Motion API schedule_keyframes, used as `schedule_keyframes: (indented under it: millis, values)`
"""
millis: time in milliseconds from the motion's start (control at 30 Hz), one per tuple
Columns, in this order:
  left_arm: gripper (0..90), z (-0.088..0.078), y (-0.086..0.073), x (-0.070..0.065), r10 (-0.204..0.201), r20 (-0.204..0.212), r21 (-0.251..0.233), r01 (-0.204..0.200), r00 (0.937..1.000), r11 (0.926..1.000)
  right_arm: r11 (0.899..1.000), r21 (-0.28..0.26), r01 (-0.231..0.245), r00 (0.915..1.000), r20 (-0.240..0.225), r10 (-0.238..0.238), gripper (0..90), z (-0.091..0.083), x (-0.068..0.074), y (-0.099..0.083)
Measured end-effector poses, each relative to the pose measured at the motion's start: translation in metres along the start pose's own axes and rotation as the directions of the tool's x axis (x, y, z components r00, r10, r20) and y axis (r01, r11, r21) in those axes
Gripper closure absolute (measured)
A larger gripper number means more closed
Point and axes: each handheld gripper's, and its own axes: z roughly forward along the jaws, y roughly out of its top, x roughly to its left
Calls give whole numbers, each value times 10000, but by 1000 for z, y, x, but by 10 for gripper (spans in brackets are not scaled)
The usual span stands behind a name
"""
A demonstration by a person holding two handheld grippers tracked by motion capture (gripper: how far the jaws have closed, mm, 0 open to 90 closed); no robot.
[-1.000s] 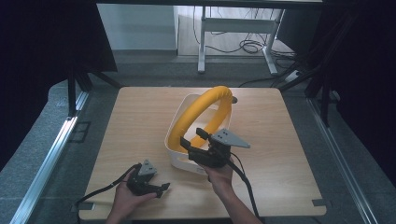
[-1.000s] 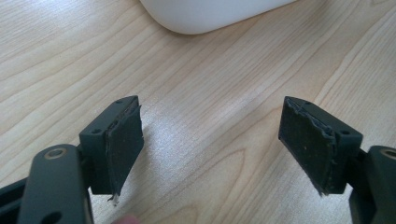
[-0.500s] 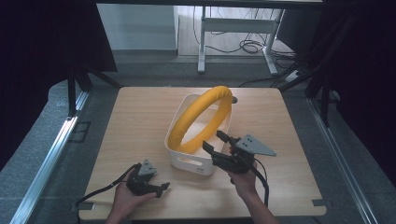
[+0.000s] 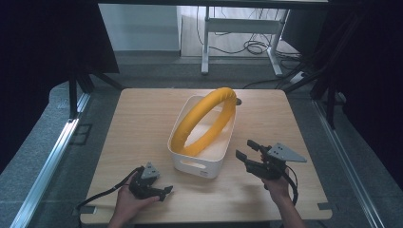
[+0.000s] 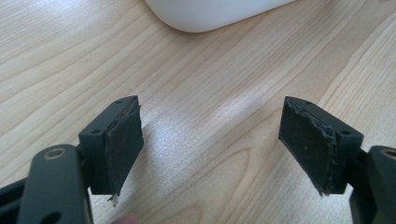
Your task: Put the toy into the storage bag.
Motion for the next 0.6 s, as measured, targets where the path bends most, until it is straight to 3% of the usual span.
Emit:
schedule_keyframes:
  millis: [167, 600]
  values:
    - [217, 0, 0, 0, 46, 9, 25, -46, 10000, 10000, 9988, 459, -180, 9998, 52, 178, 374, 0, -9, -11]
    - [216, 1, 0, 0, 28, -13, 60, -28, 10000, 10000, 9977, 656, -171, 9996, 231, 156, 369, 4, -11, -20]
